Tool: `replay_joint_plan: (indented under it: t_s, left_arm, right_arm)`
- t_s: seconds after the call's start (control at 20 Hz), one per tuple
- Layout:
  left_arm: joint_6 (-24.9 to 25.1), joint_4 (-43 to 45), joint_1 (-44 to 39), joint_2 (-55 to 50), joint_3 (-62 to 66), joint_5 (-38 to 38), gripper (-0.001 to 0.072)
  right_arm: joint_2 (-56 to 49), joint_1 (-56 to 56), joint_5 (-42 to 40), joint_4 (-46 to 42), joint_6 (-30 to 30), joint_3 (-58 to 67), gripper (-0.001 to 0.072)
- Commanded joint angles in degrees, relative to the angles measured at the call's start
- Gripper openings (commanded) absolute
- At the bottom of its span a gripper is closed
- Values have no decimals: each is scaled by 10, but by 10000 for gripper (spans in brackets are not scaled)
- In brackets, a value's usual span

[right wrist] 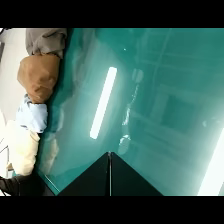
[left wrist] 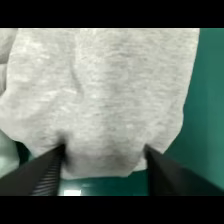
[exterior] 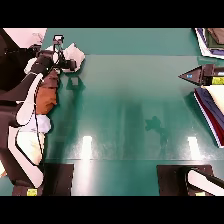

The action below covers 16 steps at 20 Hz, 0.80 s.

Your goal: Fold the shirts.

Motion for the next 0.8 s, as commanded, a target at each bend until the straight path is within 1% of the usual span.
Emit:
replay_joint_plan:
  t_s: [0.0, 0.05, 0.1, 0.25, 0.4, 0.55, 0.65, 0.75]
  left_arm:
    - [-2, 1, 2, -10, 1, 36, 291]
    - [-2, 0, 2, -10, 1, 41, 102]
    - [-1, -6, 2, -7, 1, 40, 25]
    - [2, -9, 0, 25, 30, -13, 24]
    - [59, -10, -13, 100, 98, -42, 25]
    - [116, -29, -45, 216, 128, -77, 25]
    - [149, -70, -72, 292, 128, -127, 25]
    - [182, -125, -106, 350, 128, -209, 25]
  right_arm:
    - [0, 1, 24, 0, 0, 0, 12]
    - [0, 0, 29, 0, 0, 0, 12]
    - [0, 0, 32, 1, 0, 0, 12]
    - [9, 0, 17, 4, 0, 1, 11]
    - [26, 0, -40, 3, 0, 30, 11]
    - [40, 0, -88, 2, 0, 97, 11]
    - [42, 0, -103, 0, 0, 148, 11]
    - [42, 0, -105, 0, 0, 194, 11]
